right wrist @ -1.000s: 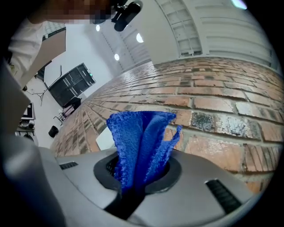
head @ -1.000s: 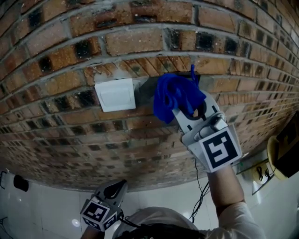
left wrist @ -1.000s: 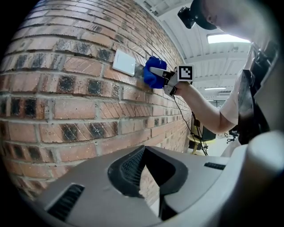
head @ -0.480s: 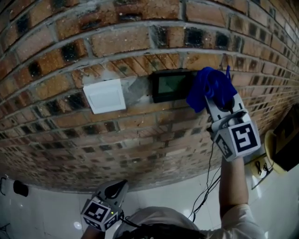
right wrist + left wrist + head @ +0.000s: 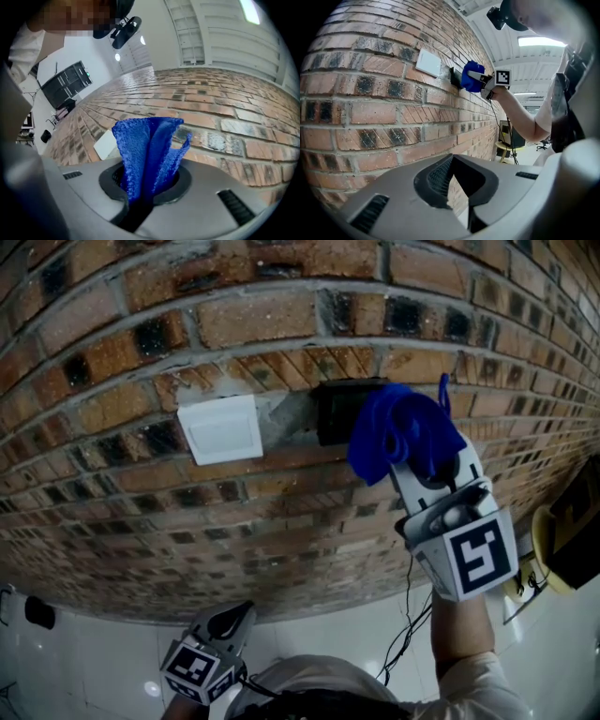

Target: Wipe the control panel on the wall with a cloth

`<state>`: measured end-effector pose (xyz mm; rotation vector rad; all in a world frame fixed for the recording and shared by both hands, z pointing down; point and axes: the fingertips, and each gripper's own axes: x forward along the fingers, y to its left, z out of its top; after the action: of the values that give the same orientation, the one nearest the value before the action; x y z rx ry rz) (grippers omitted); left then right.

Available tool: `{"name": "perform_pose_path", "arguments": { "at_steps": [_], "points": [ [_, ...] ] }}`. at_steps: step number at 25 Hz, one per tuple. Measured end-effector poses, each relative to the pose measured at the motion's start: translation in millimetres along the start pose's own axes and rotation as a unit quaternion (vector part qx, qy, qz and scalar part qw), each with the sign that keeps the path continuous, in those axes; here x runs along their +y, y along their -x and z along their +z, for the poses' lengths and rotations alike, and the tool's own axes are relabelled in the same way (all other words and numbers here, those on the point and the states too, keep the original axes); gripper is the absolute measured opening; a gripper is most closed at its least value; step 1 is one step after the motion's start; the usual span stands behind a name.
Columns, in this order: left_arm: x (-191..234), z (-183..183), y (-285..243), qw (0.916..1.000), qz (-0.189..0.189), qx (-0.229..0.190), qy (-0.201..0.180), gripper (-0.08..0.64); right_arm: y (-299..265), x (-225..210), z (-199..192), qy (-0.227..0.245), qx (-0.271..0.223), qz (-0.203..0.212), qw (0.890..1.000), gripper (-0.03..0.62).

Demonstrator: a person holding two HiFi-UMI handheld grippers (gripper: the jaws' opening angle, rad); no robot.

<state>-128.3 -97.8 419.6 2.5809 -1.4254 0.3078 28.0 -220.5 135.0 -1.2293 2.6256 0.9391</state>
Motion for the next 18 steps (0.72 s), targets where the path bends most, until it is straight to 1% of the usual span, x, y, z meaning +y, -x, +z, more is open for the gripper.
{"name": "perform_pose_path", "arguments": {
  "at_steps": [3,6,9,12,18],
  "points": [
    [1.0,-2.3,3.3,1.0,0.001,0.001,-0.005,0.002,-20.6,33.1,2.7,0.001,-0.001,0.041,0.999,0.089],
    [3.7,-1.1,8.5,1.0,0.008,-0.003,0.002,0.002,-38.8,52.5,-1.6,-0.002,0.009,0.059,0.998,0.089],
    [7.3,-0.9,13.8,0.9998,0.015,-0.007,0.007,0.001,-47.0,53.4,-3.8,-0.011,0.011,0.053,0.998,0.089],
    [10.3,-4.3,15.5,0.9998,0.018,-0.003,0.004,0.001,-43.0,43.3,-5.6,-0.015,0.01,0.042,0.999,0.089],
    [3.9,-0.6,4.6,1.0,0.008,0.0,0.001,0.001,-16.5,-6.0,-21.5,-0.005,0.027,-0.007,1.0,0.089]
  ]
}}
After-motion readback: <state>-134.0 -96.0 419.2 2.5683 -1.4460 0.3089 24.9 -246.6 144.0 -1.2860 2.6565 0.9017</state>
